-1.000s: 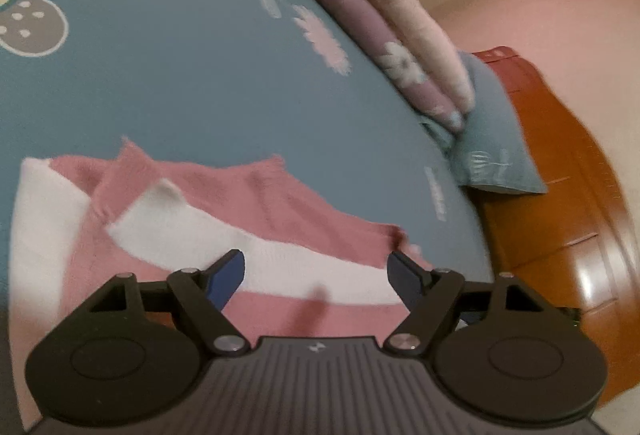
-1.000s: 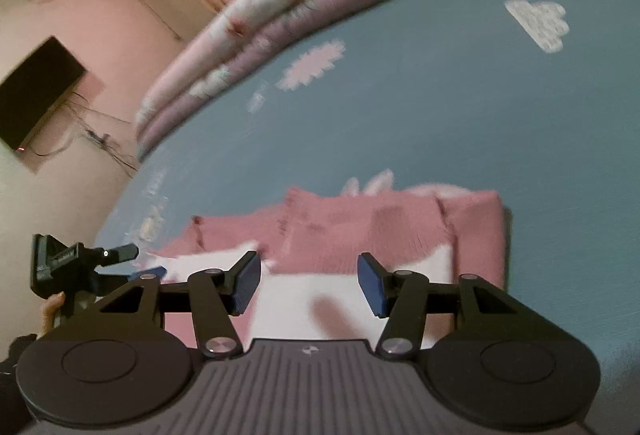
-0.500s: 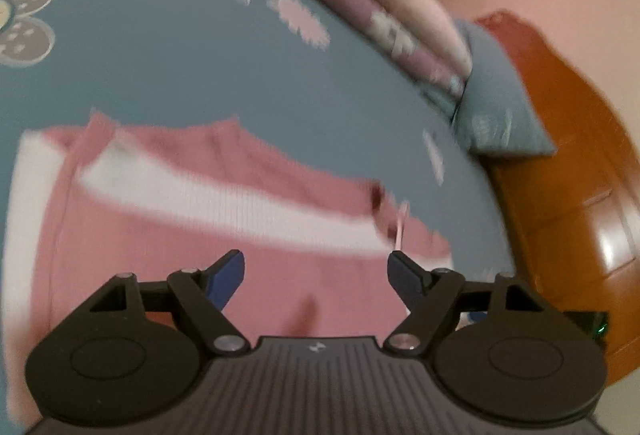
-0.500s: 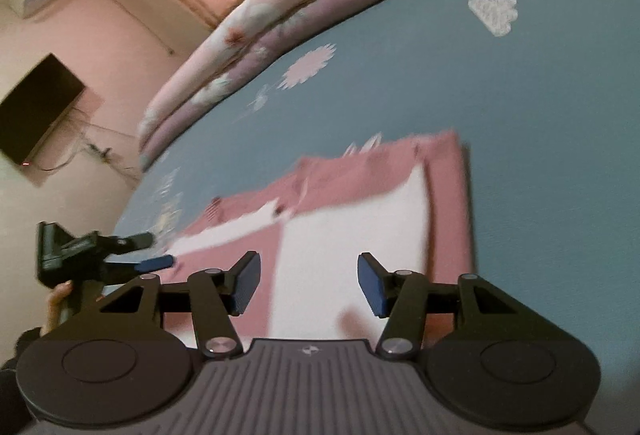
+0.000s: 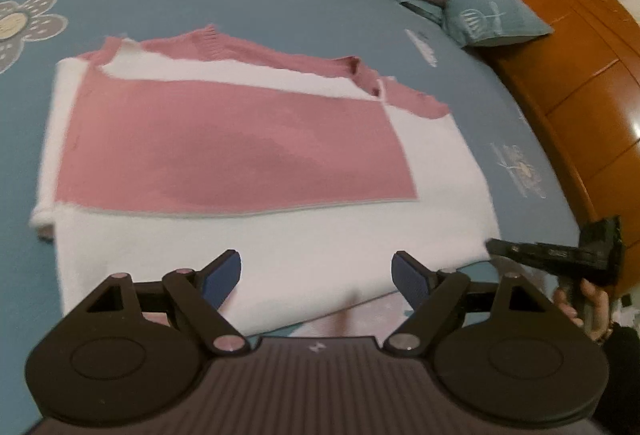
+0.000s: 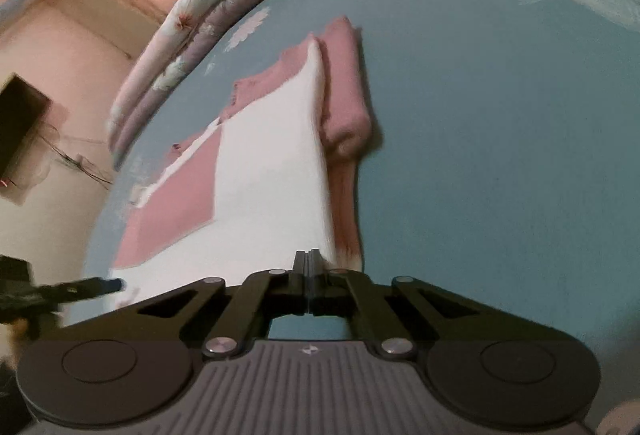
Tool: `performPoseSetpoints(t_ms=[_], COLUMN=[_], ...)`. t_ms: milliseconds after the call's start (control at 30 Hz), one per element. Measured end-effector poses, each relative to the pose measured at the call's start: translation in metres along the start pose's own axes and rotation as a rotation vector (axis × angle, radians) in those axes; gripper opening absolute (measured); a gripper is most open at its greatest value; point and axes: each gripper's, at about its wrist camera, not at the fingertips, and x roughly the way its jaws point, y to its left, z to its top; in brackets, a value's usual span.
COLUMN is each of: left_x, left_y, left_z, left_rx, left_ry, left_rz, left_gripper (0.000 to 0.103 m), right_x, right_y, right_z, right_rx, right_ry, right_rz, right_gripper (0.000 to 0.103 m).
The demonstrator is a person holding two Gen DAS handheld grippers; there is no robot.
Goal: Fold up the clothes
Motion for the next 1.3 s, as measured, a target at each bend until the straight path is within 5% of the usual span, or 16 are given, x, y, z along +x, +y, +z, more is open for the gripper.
performPoseSetpoints(t_ms=[100,333,533,667,767,867,967,1100,1167,1300], left_x=[-0.008,-0.015,-0.002,0.03,0.046,0.037,0.014,-0.005,-0.01,-0.003], left_y=[0.007,0.007,-0.02,-0.019,-0.005,0.019,0.042,0.064,0.06,0.034], left_z=[-0.004,-0.017,-0.019,-0.027,-0.032,-0.035,-0.034,-0.037,-0.035,-0.026], left_rx=[-0.011,-0.02,-0.103,-0.244,-0.298,-0.351,-0.35,-0.401,-0.394,-0.35], left_ry=[-0.025,-0.068,-0.169,-0.12,-0.056,-0.044,-0.068,-0.094,-0.106,-0.119], left_rz=[0.018,0.012,-0.191,-0.332,-0.268,-0.297,-0.198,-0.166,-0.131,-0.205], left_gripper=[0.083,0.082,0.082,0.082,0.082,0.082,0.082,0.081,0.082,0.083], right_x=[-0.012,0.001,0.051,0.083,0.086,0.068,0.046,0.034,0.037,0.067], right_y=[0.013,0.064,0.108,0.115,0.11,0.095,0.072,0.062,0.078,0.118], right_z=[-0.003,-0.008,-0.031,-0.05,-0.051,-0.041,-0.026,-0.021,-0.026,-0.037], right_rx=[-0.048,-0.2,-0.182,-0.117,-0.119,-0.141,-0.128,-0.08,-0.119,-0.172], right_ry=[-0.046,-0.069,-0.076,-0.043,-0.027,-0.042,-0.071,-0.073,-0.083,-0.069], right_rz=[0.008,-0.001,0.096,0.113,0.037,-0.041,-0.103,-0.105,-0.109,0.005], right_gripper=[0.011,0.013,0.015,0.016,0.016,0.016,0.015,0.016,0.036,0.039])
